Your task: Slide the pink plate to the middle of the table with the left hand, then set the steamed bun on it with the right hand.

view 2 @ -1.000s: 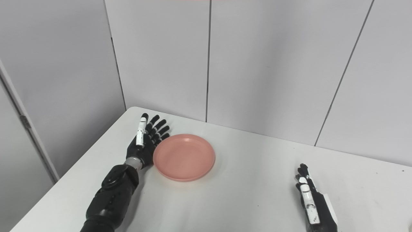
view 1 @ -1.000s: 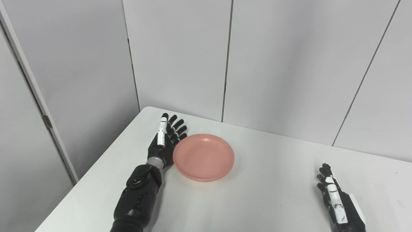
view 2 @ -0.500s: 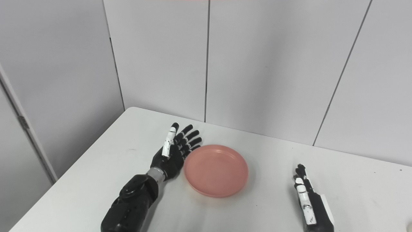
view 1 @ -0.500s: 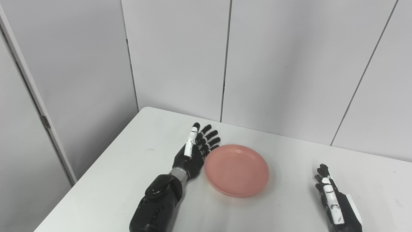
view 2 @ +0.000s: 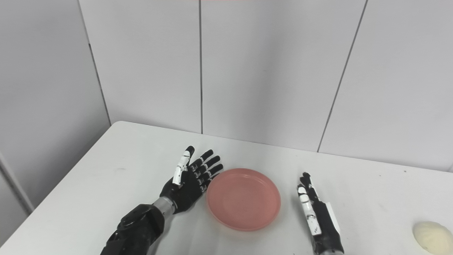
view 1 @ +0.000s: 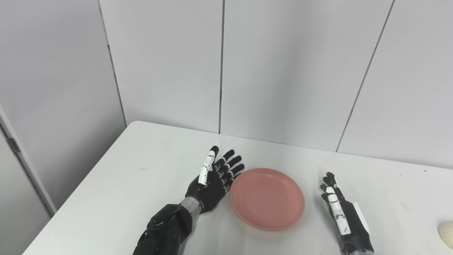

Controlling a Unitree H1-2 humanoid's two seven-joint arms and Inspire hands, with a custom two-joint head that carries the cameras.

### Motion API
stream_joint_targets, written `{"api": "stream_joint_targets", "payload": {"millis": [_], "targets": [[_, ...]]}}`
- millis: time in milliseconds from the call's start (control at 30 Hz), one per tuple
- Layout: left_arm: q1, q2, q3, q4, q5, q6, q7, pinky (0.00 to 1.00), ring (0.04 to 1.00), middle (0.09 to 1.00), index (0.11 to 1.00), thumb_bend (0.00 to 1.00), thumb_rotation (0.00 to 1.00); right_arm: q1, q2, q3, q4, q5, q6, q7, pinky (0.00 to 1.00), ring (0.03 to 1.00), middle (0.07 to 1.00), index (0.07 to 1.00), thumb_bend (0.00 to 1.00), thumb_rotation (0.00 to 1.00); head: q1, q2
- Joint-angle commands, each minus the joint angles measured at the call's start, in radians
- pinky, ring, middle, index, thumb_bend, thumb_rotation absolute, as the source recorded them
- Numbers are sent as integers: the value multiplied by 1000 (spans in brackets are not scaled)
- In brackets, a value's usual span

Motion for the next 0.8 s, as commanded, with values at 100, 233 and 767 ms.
{"api": "stream_joint_targets", "payload": {"millis": [100,233,767], "targets": [[51,15,-32,19,11,70,-31,971,949,961,965,524,1000,11,32,28,0,-27,21,-15,924,947,970,993,140,1000,-41,7],[60,23,-37,21,11,72,-49,976,947,963,971,524,1000,10,38,32,-1,-48,23,-35,905,942,966,988,153,1000,-73,13],[89,47,-45,-20,-9,102,-43,975,946,958,959,535,1000,10,44,-7,-108,-83,-40,-119,908,924,947,969,279,1000,-178,25]]}}
